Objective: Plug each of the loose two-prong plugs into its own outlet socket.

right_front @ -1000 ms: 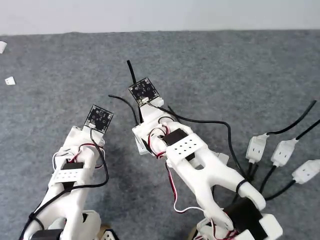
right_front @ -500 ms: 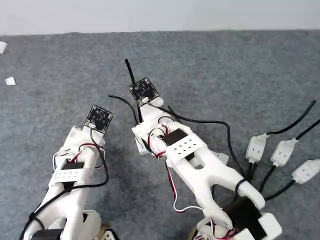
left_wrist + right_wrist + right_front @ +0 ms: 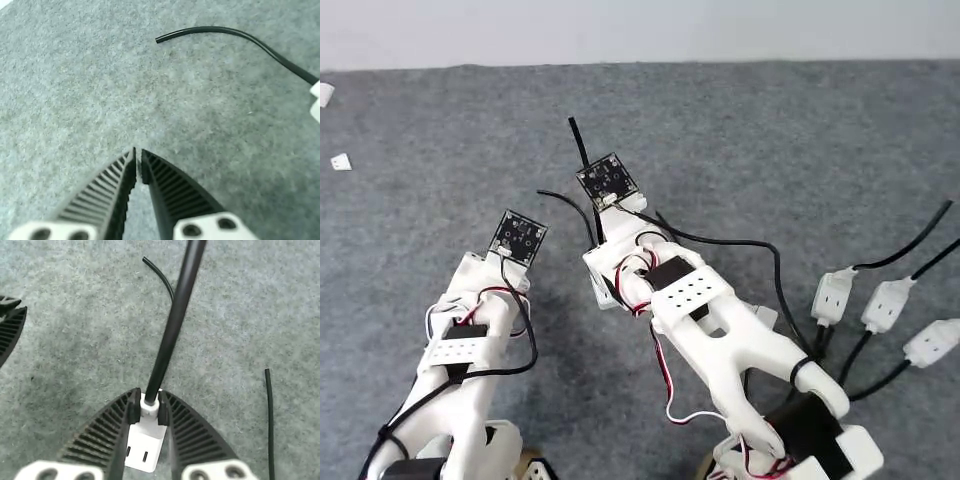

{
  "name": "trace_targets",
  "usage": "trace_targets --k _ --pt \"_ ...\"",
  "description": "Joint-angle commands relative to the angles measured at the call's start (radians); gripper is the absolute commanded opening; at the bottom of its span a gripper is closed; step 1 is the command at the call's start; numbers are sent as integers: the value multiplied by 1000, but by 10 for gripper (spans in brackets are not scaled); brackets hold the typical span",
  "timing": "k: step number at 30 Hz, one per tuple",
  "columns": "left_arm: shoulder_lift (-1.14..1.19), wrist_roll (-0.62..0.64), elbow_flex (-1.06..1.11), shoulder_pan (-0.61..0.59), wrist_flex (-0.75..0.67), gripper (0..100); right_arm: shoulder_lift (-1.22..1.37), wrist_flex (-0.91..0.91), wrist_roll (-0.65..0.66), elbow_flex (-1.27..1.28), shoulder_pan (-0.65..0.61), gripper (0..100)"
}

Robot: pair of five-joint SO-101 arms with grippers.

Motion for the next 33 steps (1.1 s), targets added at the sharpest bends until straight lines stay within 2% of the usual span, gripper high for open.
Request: trace_targets --k 1,29,33 --pt "-31 14 -5 -5 -25 12 -5 -16 -17 -71 8 8" --pt "-31 14 -5 -5 -25 12 28 -39 -40 -55 7 8" --pt "-31 12 -5 -5 -25 12 21 41 -83 -38 7 8"
